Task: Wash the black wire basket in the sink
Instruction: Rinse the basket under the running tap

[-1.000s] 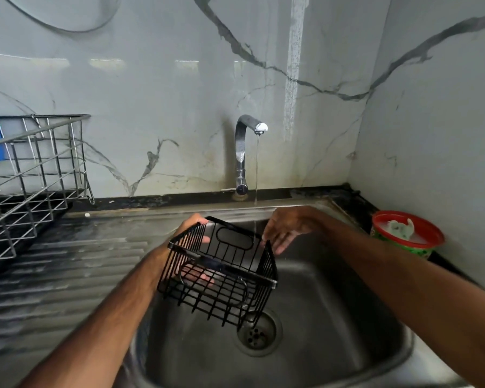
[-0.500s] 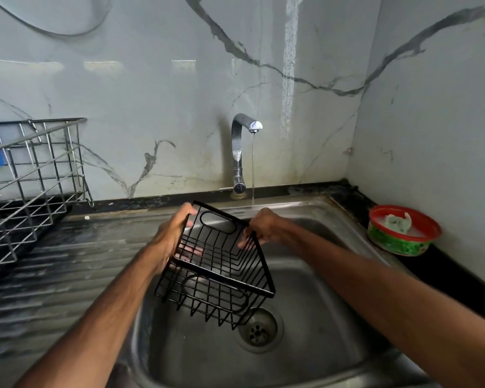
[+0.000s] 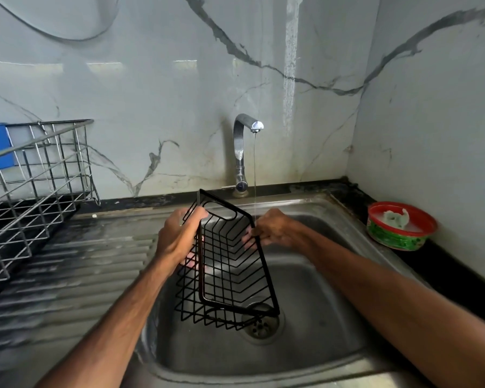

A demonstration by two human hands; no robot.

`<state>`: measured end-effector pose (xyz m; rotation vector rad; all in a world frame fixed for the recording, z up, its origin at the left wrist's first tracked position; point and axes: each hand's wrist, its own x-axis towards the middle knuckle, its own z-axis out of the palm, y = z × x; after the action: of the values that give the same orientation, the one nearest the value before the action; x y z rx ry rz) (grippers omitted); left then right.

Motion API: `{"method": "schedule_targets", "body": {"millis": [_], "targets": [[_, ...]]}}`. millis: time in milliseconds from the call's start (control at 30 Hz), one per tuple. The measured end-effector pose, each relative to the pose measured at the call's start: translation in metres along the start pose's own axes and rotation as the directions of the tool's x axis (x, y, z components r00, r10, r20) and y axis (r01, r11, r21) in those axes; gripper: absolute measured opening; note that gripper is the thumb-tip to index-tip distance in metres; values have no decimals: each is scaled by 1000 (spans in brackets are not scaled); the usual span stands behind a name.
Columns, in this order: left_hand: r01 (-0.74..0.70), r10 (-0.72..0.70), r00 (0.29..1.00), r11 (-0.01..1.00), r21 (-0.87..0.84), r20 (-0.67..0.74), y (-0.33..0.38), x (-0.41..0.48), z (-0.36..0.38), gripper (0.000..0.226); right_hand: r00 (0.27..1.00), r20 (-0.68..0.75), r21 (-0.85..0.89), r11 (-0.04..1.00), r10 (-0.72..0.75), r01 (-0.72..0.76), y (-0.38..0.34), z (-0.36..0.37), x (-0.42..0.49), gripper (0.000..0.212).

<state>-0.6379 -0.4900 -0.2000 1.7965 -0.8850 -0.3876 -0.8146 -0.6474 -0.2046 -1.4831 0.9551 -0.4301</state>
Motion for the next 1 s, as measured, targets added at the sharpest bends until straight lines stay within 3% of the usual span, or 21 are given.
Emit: {"method": "schedule_targets", "body": {"millis": [167,267,400,600,800,867,1000], "targets": [[-41,40,999,999,-18,-36,12,-13,7,83,968,-179,-151,977,-176,150,-2,1,2,28],[-60,59,998,997,-49,-31,17,-21,12,81,976,-151,-92,985,-159,146,-5,-7,4,23],[-29,29,999,1000,3,25,13,-24,16,82,987,-112,-266,961,-113,80,2,-12,9,6],[-54,57,996,997,-50,62,19,-29,12,71,998,-19,-93,994,-58,56,10,-3,11,29],[-99,103,994,990,-102,33,22,-31,5,66,985,161,-32,997,-62,68,4,-19,7,23],[-118,120,993,989,-90,15,22,-30,4,67,984,146,-20,994,-103,107,2,-20,7,21],[-153,151,987,987,-56,-46,25,-32,6,60,977,-30,-23,977,-211,210,-1,-13,14,16]]}}
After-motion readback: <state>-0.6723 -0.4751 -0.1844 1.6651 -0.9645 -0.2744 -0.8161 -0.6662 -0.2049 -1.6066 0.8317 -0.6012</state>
